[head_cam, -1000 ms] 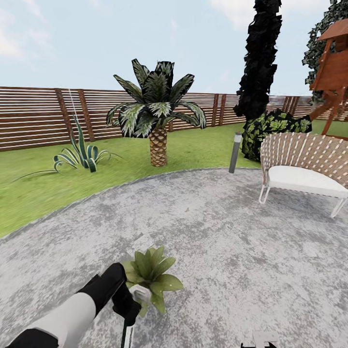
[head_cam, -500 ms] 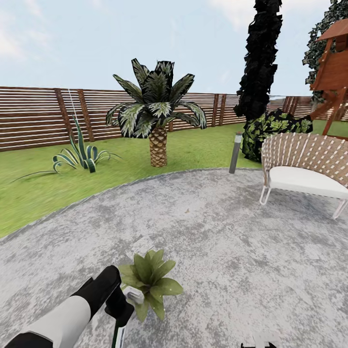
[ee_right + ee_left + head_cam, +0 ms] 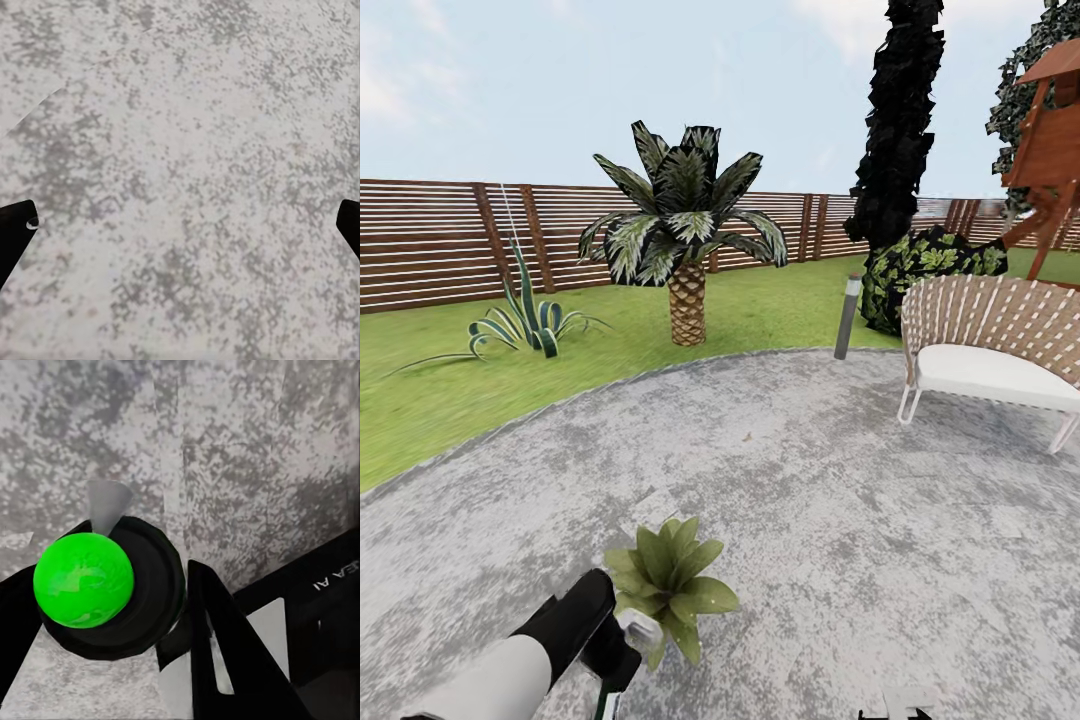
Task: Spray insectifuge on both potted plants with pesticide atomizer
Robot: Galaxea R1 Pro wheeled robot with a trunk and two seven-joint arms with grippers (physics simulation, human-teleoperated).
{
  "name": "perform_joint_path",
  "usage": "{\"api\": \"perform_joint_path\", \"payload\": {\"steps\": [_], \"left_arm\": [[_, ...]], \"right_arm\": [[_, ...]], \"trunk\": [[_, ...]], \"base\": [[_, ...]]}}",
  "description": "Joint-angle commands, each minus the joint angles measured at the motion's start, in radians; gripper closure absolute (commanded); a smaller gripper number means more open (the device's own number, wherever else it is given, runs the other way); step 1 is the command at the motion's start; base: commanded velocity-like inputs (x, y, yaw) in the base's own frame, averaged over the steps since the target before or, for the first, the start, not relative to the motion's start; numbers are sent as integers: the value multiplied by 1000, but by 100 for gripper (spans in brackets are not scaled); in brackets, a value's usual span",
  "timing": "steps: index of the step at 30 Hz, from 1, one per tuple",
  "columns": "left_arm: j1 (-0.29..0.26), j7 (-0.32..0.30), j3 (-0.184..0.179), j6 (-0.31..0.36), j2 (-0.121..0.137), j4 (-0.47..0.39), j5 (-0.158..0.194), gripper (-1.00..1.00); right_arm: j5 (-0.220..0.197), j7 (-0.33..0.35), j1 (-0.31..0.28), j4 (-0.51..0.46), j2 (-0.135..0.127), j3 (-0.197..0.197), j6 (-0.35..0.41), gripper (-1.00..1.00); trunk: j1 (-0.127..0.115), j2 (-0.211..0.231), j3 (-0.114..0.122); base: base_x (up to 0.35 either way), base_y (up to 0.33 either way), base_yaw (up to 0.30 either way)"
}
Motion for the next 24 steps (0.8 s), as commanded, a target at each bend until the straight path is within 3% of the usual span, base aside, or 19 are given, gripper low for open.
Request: {"api": "perform_joint_path", "payload": {"steps": [1,5,8,13,21,24], "left_arm": [[0,-9,-3,-1,-8,-12,-17,100],[0,-3,4,0,-14,-48,-18,100],[0,-2,83,1,9,-50,-21,100],[2,-6,113,-1,52,-37,-22,100],[2,-6,114,10,12,-49,-23,100],[0,-4,115,11,8,-53,-23,100]], "right_arm": [[11,-4,-1,2,0,-8,-4,-100],[12,-3,0,2,-2,-7,-4,-100],[13,-3,1,2,-3,-6,-4,-100],[13,-3,1,2,-3,-6,-4,-100],[13,-3,1,2,-3,-6,-4,-100],[12,-3,1,1,-2,-6,-4,-100]], "trunk": [[0,0,-1],[0,0,-1],[0,0,-1],[0,0,-1],[0,0,-1],[0,0,-1]], "base": [[0,0,0],[0,0,0],[0,0,0],[0,0,0],[0,0,0],[0,0,0]]}}
